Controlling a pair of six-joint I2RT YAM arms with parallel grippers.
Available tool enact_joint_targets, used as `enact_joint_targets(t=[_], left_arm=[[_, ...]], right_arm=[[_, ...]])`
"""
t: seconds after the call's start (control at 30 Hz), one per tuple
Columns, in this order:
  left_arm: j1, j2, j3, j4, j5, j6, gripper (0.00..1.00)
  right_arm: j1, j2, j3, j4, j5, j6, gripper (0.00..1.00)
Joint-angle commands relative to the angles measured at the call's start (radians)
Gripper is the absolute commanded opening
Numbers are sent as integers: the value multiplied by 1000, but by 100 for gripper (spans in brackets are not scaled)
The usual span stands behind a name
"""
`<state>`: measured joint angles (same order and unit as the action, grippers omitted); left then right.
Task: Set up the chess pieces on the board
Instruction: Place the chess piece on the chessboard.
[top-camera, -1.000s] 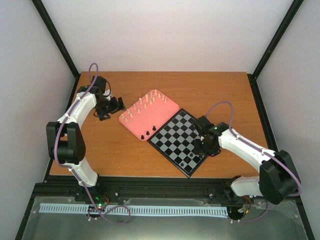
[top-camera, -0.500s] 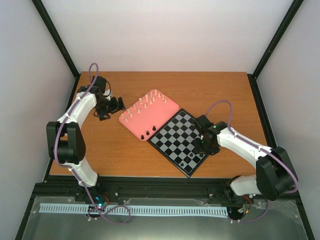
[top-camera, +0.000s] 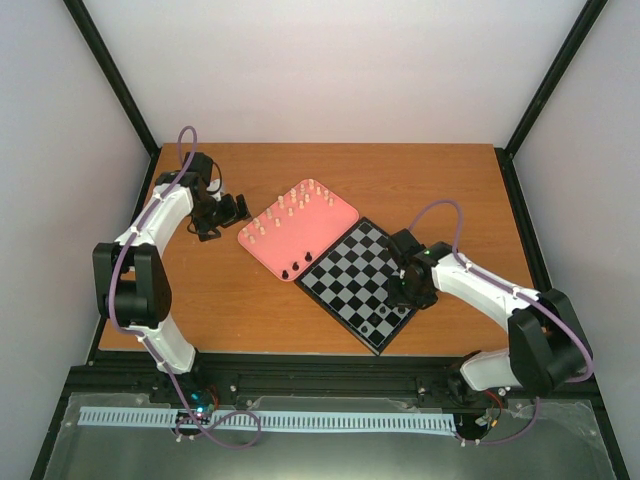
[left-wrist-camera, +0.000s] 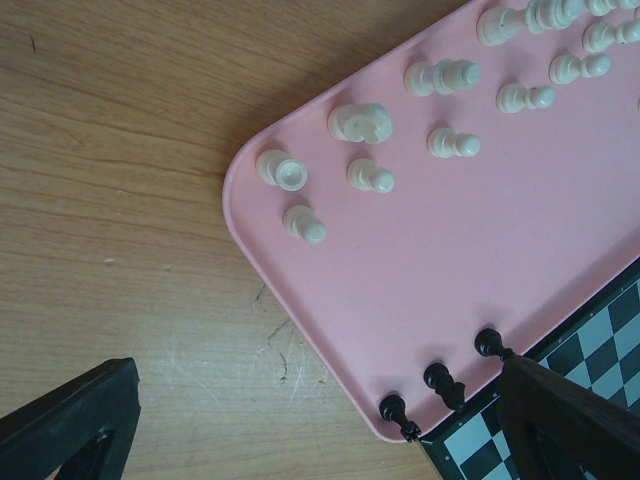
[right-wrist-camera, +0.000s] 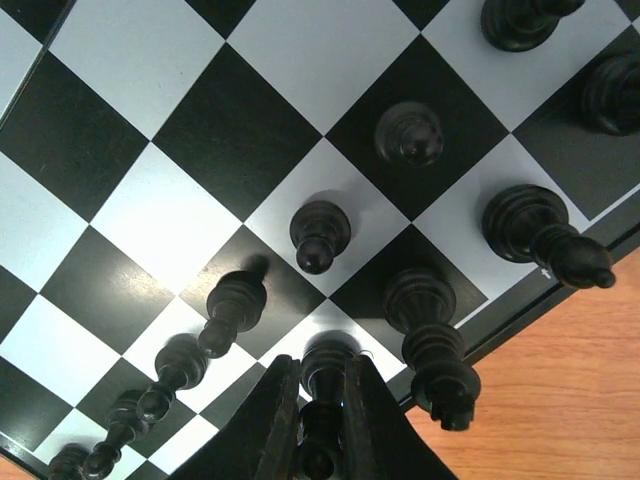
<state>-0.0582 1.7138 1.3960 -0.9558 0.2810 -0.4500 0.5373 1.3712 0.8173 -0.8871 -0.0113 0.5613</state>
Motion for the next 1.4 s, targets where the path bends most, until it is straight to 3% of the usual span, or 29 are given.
enact_joint_targets(t=[0.0, 0.33, 0.83, 1.0, 1.37], left_arm=[[-7, 7, 40, 9, -2, -7, 100], [-7, 11, 37, 11, 0, -7, 100], [-8, 12, 35, 12, -2, -8, 100], [-7, 14, 38, 11, -4, -7, 100], [-7, 16, 38, 9, -3, -6, 100]], right_arm=[[-8, 26, 21, 23, 12, -11, 7], [-8, -4, 8, -4, 17, -19, 16], [-8, -22, -17, 8, -19, -20, 15], [-8, -17, -6, 13, -19, -21, 28], [-7, -97, 111, -118, -62, -37, 32]])
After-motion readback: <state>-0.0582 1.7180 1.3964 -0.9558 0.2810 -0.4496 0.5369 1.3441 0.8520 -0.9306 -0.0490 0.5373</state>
